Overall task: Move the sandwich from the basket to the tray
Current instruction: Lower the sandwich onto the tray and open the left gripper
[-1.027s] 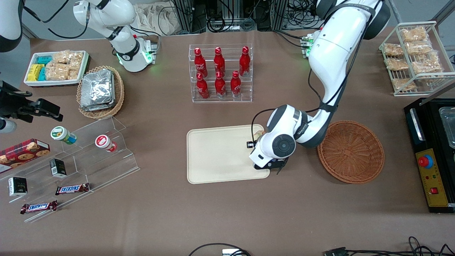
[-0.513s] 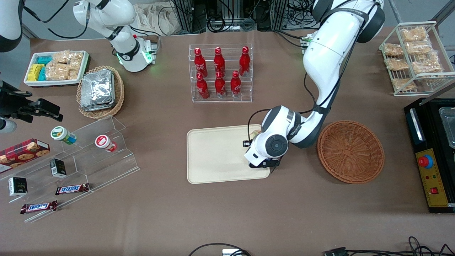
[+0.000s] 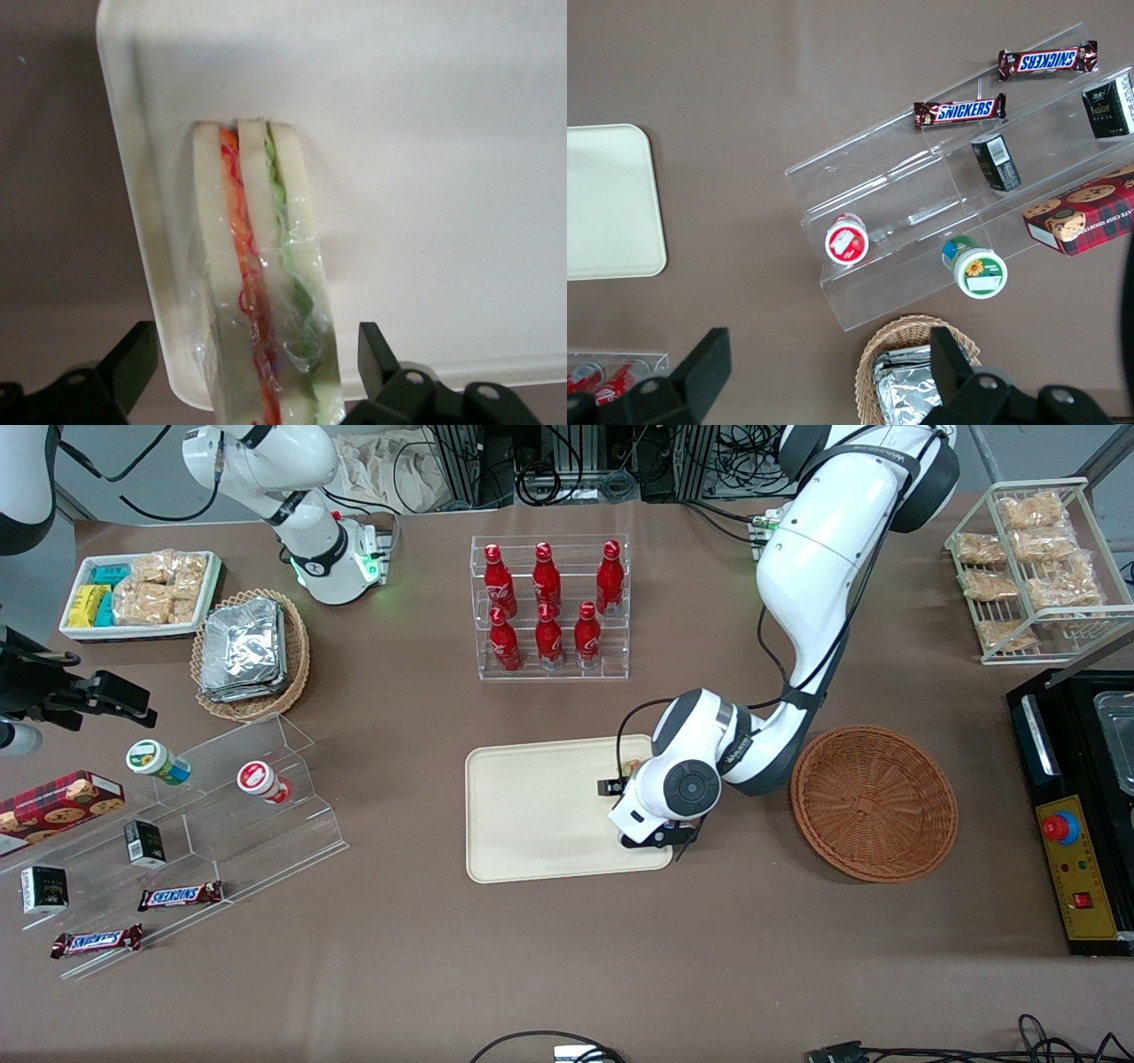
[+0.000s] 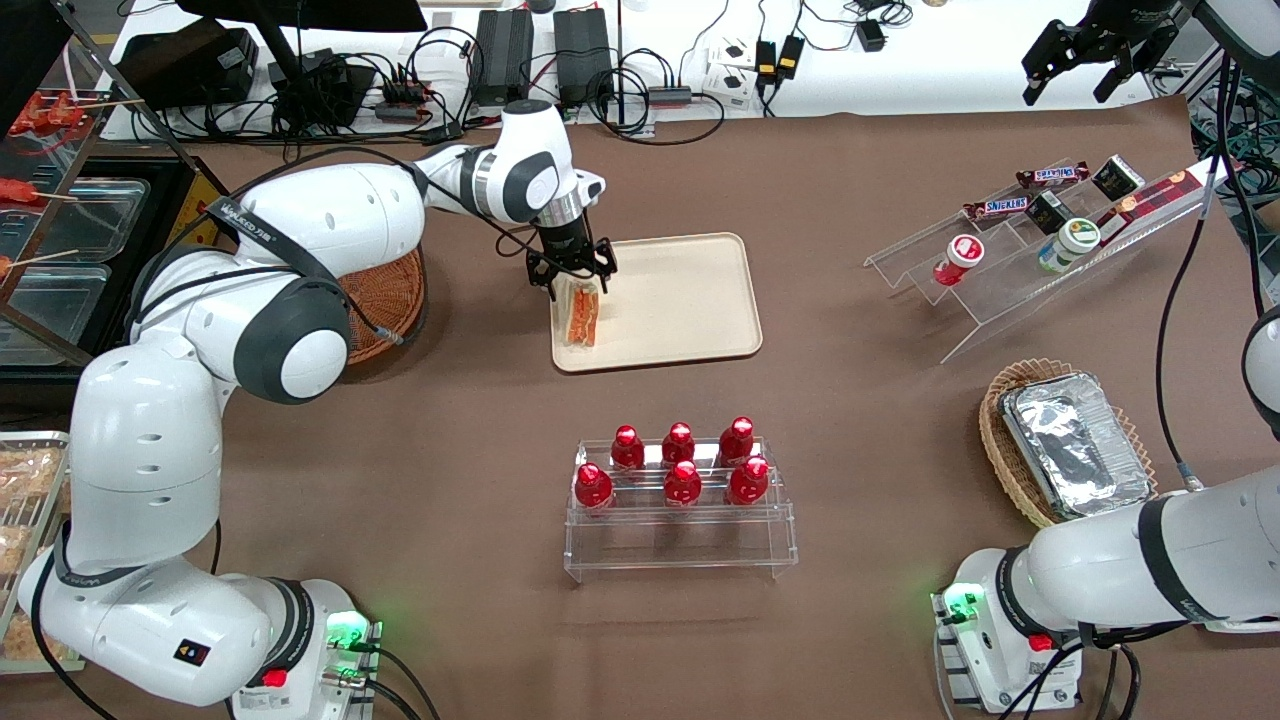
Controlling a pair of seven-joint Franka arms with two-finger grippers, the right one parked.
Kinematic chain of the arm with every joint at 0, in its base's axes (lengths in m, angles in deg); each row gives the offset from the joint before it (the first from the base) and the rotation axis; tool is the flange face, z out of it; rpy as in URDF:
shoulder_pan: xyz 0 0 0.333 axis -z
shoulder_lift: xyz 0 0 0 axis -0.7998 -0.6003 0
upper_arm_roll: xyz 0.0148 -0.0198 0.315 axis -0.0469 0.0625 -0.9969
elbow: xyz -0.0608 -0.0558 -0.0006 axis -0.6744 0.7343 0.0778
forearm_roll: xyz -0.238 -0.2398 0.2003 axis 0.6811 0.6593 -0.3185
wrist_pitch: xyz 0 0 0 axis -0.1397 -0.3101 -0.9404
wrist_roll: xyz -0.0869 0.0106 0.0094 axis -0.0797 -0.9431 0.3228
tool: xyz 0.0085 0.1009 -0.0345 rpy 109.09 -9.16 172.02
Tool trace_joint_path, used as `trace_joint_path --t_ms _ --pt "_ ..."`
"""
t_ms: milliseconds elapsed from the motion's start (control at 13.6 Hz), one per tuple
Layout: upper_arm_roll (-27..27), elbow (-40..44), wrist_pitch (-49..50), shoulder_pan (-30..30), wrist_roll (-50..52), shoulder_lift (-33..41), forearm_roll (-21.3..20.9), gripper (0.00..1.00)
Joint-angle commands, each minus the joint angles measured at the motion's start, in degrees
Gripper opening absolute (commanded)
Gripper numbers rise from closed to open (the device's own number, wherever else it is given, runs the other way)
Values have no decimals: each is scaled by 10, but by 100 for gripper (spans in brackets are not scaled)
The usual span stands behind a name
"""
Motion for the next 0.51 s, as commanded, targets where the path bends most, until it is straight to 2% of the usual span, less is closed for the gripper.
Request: trace_joint_path --t_ms 0,147,293,440 --pt "-9 11 9 0 5 42 -9 100" --pt "-19 7 25 -11 3 85 -27 99" --pt "-24 10 85 -35 -2 131 -44 99" --pt "-23 9 151 -77 -25 180 -44 99"
